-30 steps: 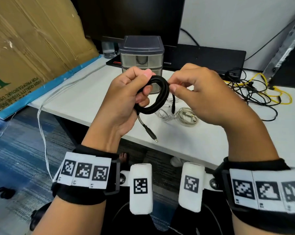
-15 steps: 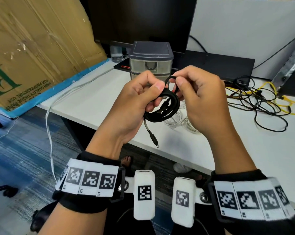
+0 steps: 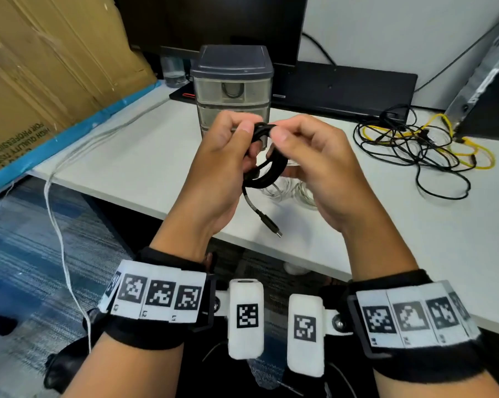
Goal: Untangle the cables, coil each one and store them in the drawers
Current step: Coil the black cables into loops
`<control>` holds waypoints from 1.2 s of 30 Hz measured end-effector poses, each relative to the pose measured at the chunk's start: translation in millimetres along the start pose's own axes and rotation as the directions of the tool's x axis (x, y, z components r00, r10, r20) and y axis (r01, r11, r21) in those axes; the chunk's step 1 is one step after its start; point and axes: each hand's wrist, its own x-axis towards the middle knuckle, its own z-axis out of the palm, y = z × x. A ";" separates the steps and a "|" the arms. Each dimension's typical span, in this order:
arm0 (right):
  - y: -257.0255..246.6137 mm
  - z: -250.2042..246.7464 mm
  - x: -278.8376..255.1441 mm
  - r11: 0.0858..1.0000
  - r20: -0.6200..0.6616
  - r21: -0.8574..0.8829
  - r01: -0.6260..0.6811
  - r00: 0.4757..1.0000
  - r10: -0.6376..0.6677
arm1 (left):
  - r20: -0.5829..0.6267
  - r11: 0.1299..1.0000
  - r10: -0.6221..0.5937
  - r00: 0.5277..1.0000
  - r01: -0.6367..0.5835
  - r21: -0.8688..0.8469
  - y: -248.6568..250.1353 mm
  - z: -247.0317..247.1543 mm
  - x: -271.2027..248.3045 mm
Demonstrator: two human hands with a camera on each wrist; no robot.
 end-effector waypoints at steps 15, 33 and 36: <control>-11.5 -1.8 15.2 0.921 0.404 -0.330 -0.206 0.851 0.335 | -0.110 0.991 0.114 0.987 -0.105 0.084 11.6 -9.5 18.3; -29.9 -15.3 14.3 0.868 0.224 -0.494 0.049 0.972 0.072 | -0.087 0.973 0.201 0.976 -0.188 0.137 30.7 -8.9 38.9; -36.7 -14.7 12.3 0.900 0.208 -0.407 0.157 0.975 -0.076 | -0.057 0.963 0.211 0.976 -0.198 0.182 30.5 -5.9 39.7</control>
